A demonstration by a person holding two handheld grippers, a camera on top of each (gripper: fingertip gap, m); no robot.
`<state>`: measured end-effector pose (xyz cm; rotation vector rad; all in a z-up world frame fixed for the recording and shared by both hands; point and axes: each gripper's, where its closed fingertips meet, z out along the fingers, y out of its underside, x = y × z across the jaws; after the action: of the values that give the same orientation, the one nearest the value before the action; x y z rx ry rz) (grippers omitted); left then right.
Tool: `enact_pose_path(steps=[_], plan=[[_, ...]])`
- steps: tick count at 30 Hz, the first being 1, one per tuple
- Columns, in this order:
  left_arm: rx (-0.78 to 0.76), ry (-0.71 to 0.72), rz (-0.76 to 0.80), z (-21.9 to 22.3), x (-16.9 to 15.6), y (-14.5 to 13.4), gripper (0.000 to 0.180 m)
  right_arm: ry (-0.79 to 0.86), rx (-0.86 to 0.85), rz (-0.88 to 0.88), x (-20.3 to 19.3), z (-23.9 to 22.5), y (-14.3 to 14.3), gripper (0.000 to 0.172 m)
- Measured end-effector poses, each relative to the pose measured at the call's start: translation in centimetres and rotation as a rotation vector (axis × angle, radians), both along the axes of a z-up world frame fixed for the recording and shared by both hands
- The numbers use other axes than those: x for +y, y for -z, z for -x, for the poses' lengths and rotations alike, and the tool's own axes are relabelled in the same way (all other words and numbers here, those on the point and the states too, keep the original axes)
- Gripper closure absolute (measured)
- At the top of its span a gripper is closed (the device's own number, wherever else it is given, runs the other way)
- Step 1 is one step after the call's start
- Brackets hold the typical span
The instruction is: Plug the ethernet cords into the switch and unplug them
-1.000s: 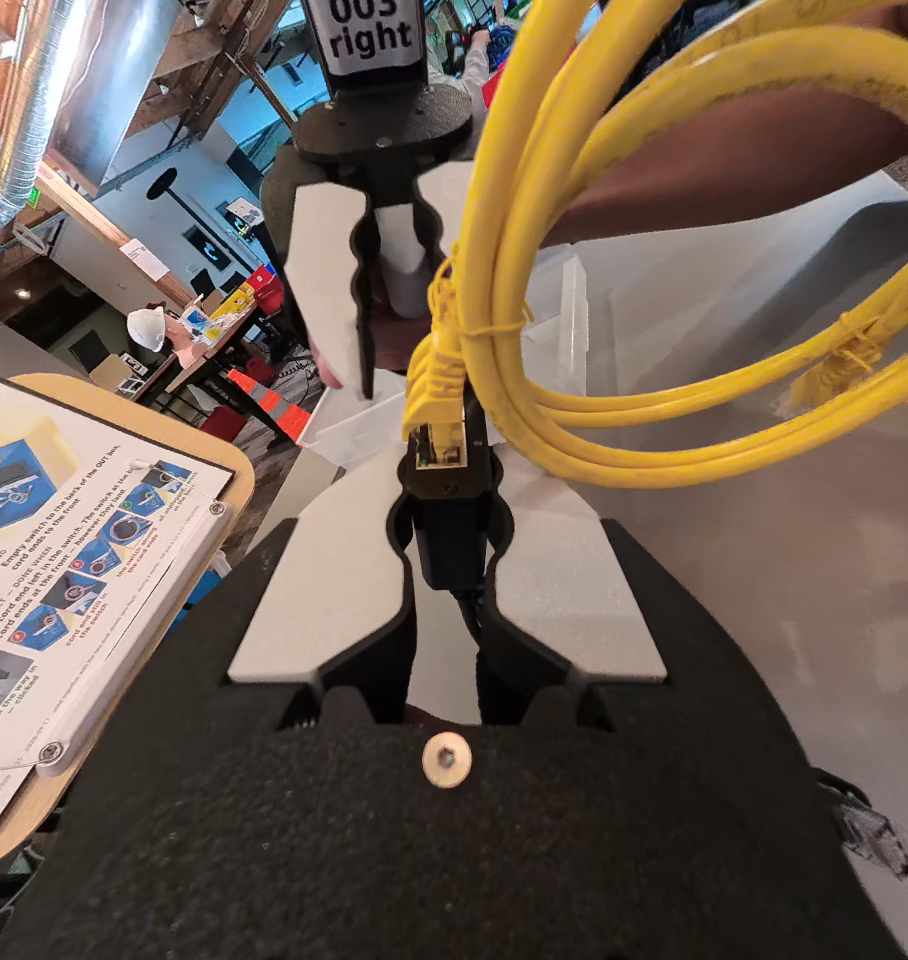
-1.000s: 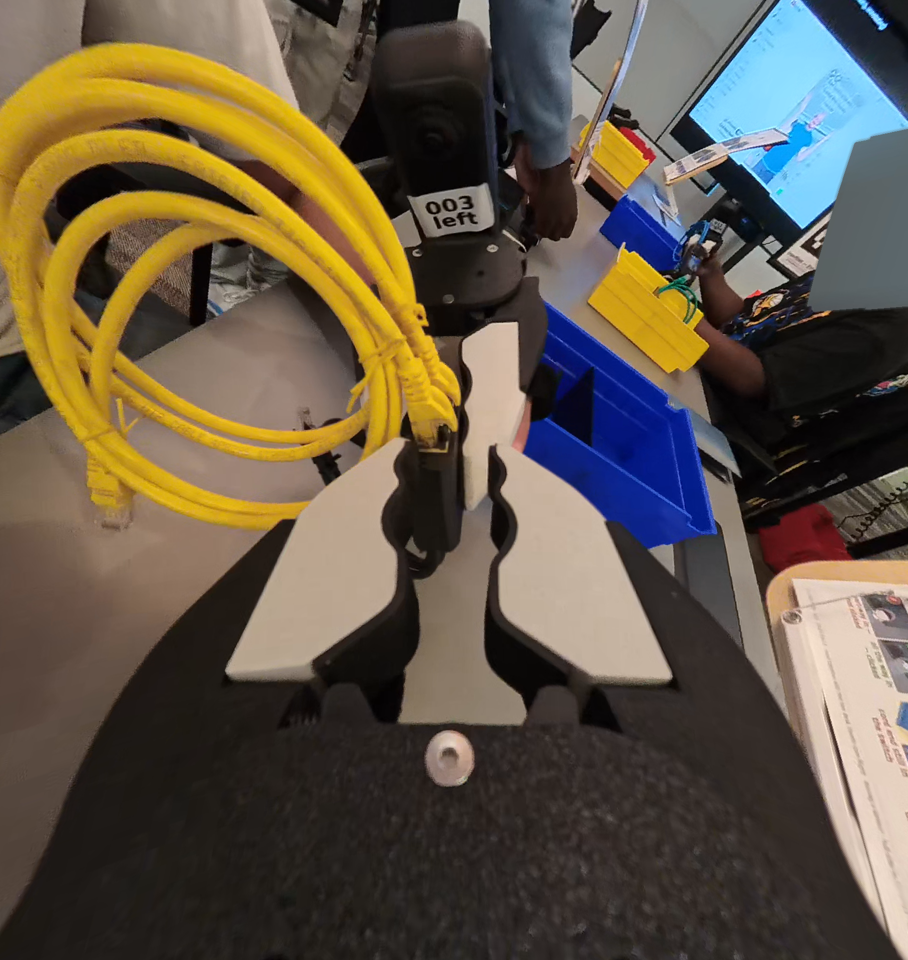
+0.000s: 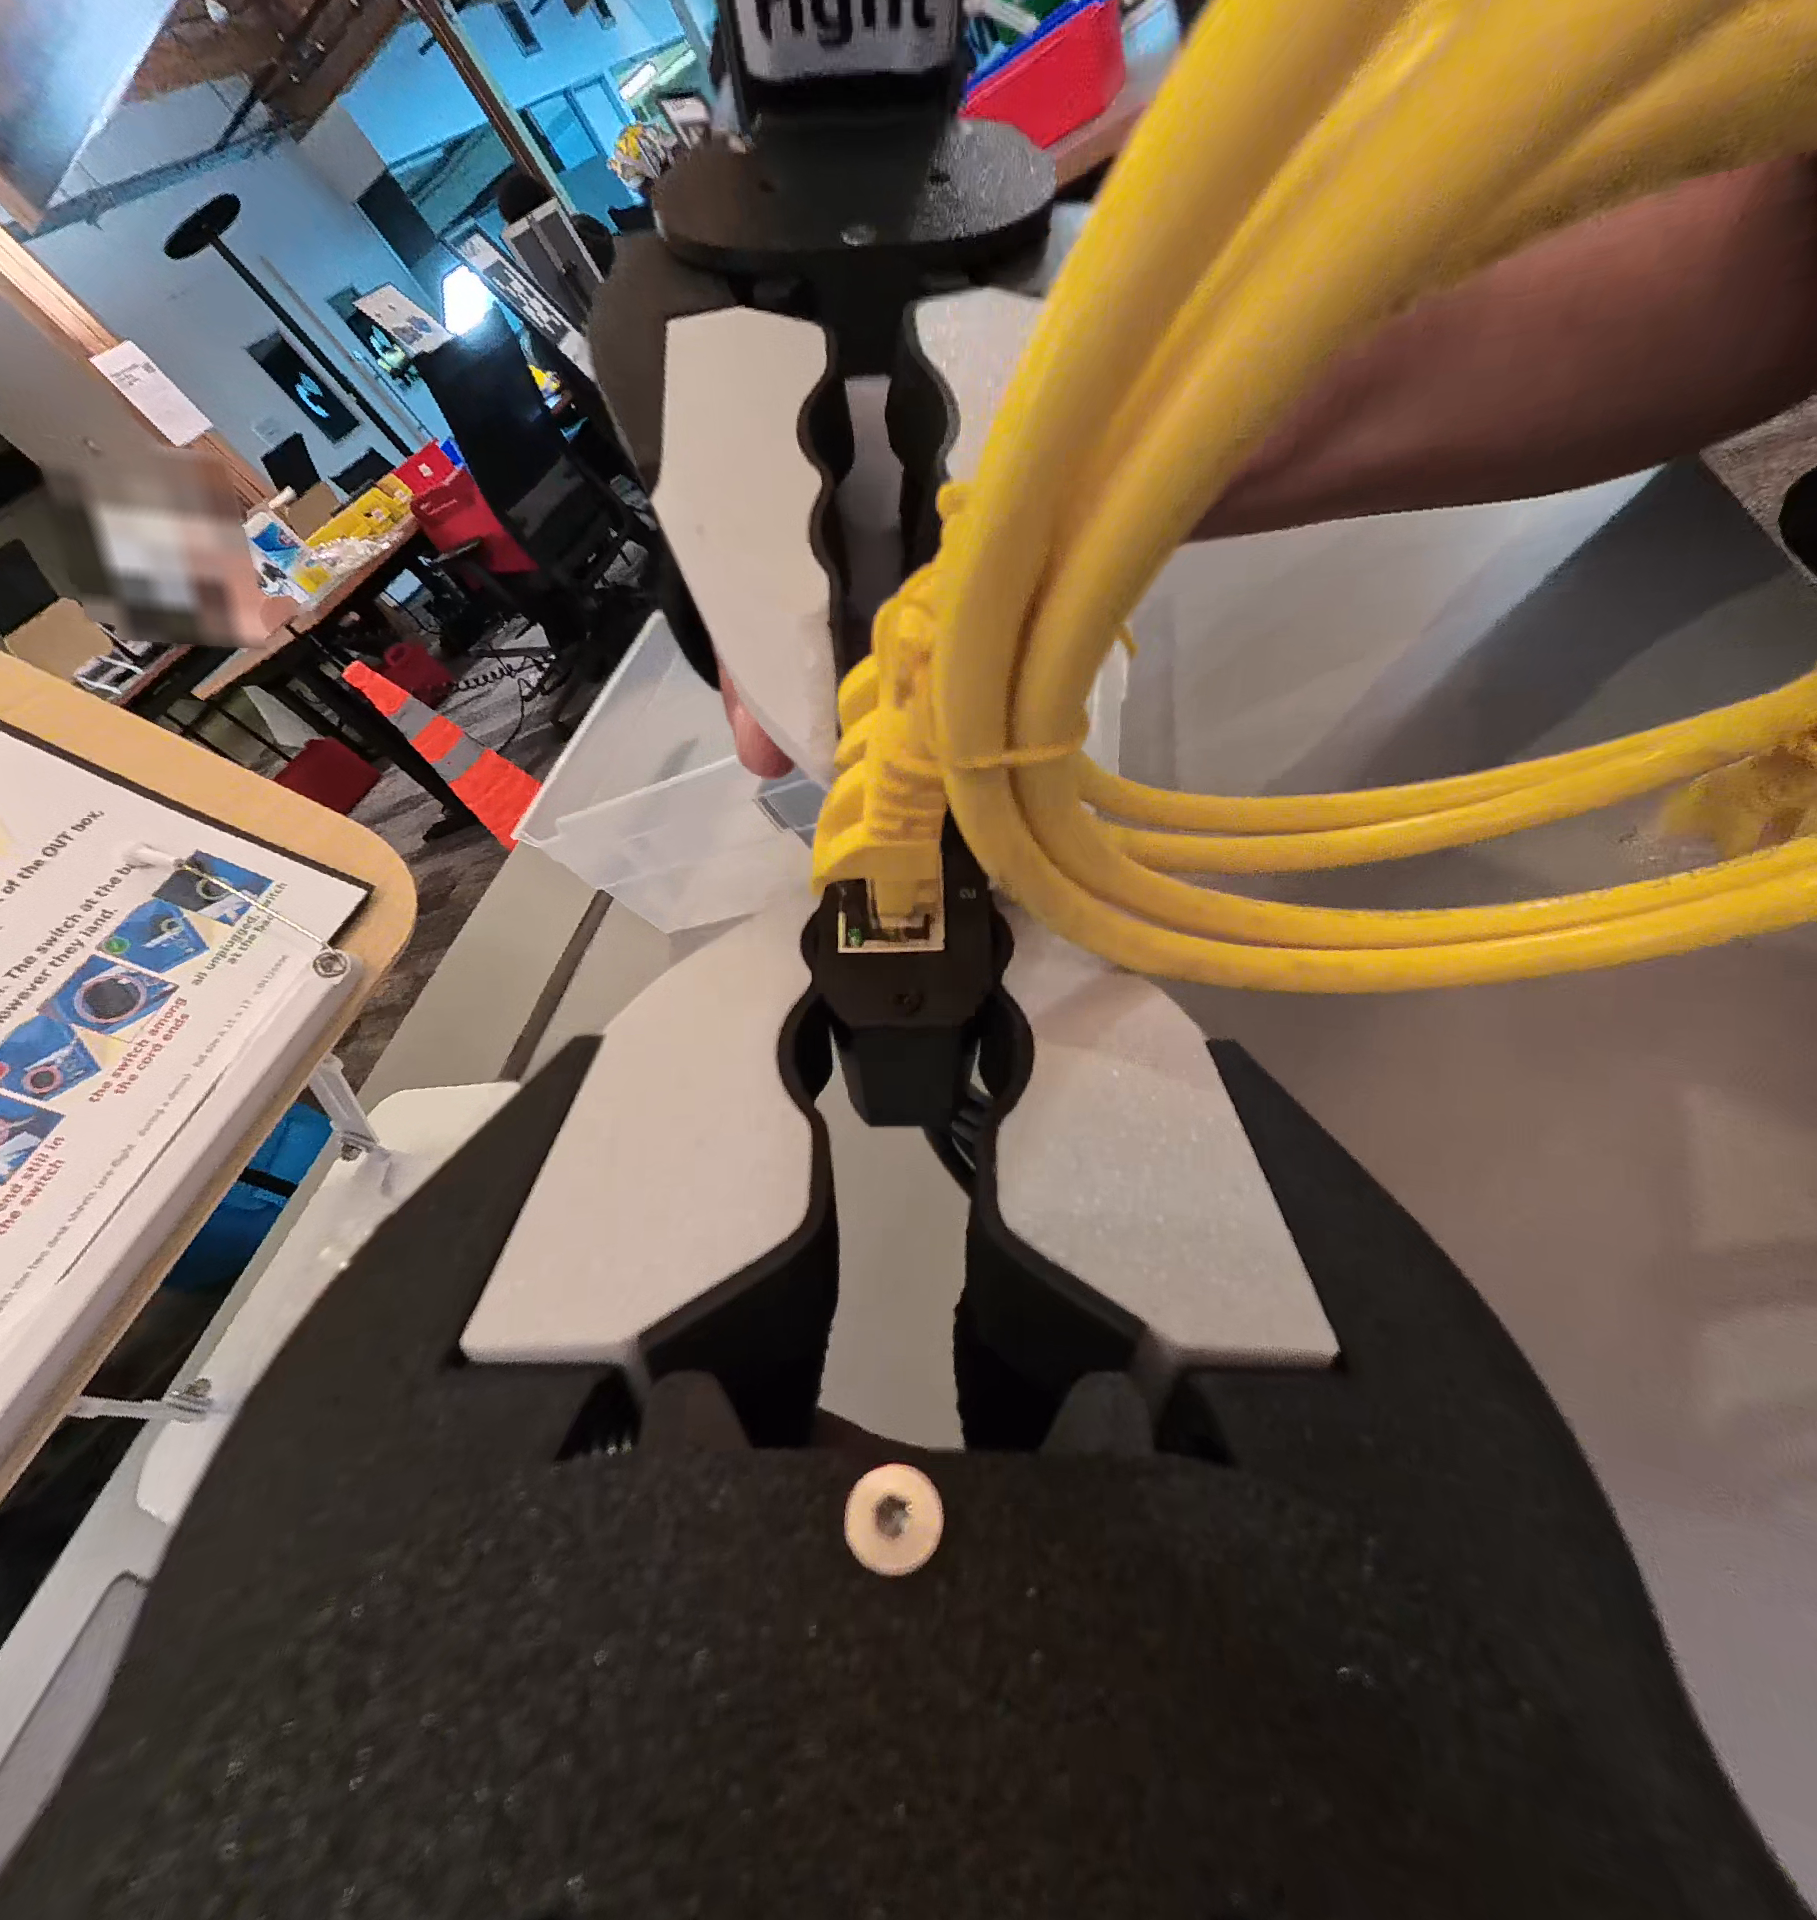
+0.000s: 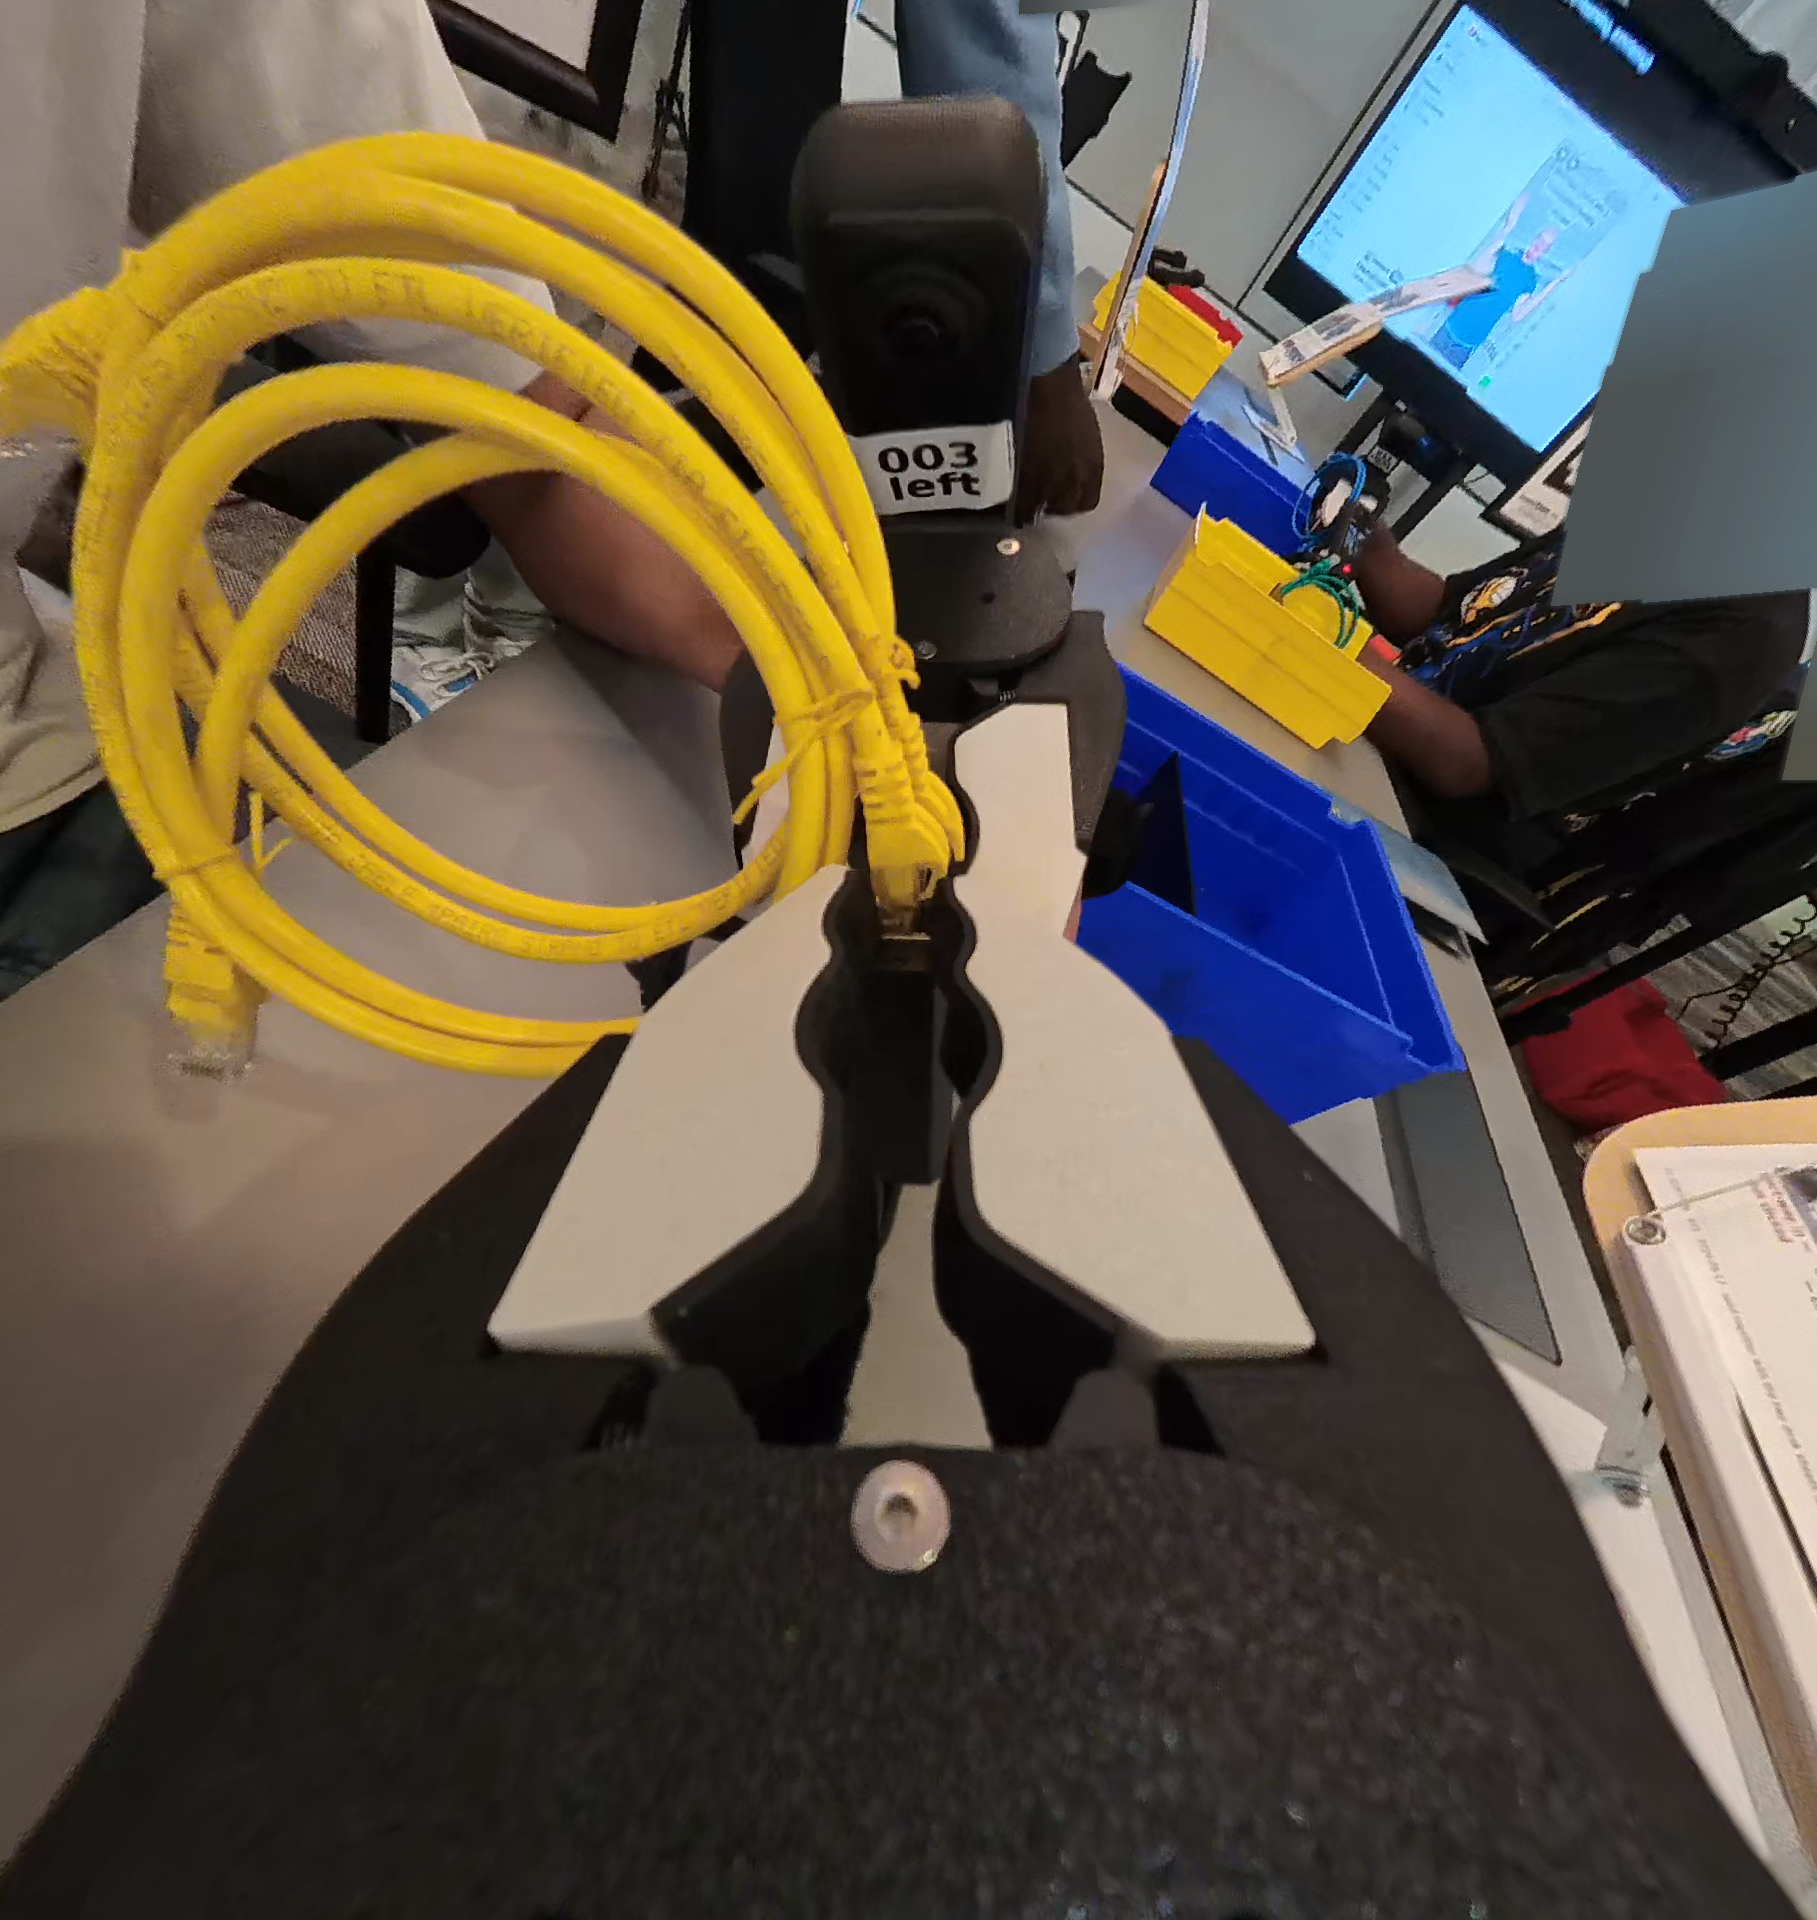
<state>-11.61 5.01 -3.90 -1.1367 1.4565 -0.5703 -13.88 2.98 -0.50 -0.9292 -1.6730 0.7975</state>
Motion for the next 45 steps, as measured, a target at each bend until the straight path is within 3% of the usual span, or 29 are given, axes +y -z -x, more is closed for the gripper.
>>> enact_pose_path(steps=[4, 10, 14, 17, 19, 21, 23, 25, 34, 41, 45], plan=[[0.012, 0.004, 0.036, -0.2, 0.2, 0.8, 0.156, 0.033, -0.054, 0.055, 0.3, -0.1, 0.7, 0.163], [0.027, -0.08, 0.0, 0.0, 1.6, 0.5, 0.156, 0.04, 0.018, 0.085, 1.2, -0.1, 0.2, 0.161], [0.098, -0.226, -0.152, 0.8, 3.3, 0.7, 0.156, 0.111, -0.035, -0.004, 2.4, -0.8, 0.5, 0.16], [0.163, -0.358, -0.264, 1.7, 4.9, 0.9, 0.156, 0.281, -0.057, -0.019, 4.7, -2.5, -0.5, 0.165], [0.21, -0.467, -0.356, 2.4, 6.1, 0.7, 0.156, 0.365, -0.03, 0.115, 5.5, -3.7, -2.0, 0.163], [0.26, -0.583, -0.461, 3.2, 7.1, 0.4, 0.156, 0.468, -0.025, 0.327, 5.8, -3.9, -2.8, 0.146], [0.298, -0.661, -0.522, 3.7, 7.6, 0.3, 0.157, 0.565, -0.042, 0.496, 5.5, -3.4, -2.0, 0.146], [0.317, -0.702, -0.556, 4.0, 7.8, 0.2, 0.157, 0.627, -0.071, 0.537, 4.9, -2.8, -0.8, 0.147], [0.388, -0.767, -0.51, 4.9, 8.6, 1.3, 0.157, 0.815, -0.249, 0.467, 5.5, -1.2, 2.0, 0.15], [0.414, -0.811, -0.503, 5.5, 8.7, 1.2, 0.157, 0.851, -0.307, 0.478, 5.8, -0.8, 1.9, 0.15], [0.42, -0.815, -0.489, 5.7, 8.7, 1.3, 0.157, 0.818, -0.332, 0.486, 5.5, -0.2, 2.5, 0.162]])
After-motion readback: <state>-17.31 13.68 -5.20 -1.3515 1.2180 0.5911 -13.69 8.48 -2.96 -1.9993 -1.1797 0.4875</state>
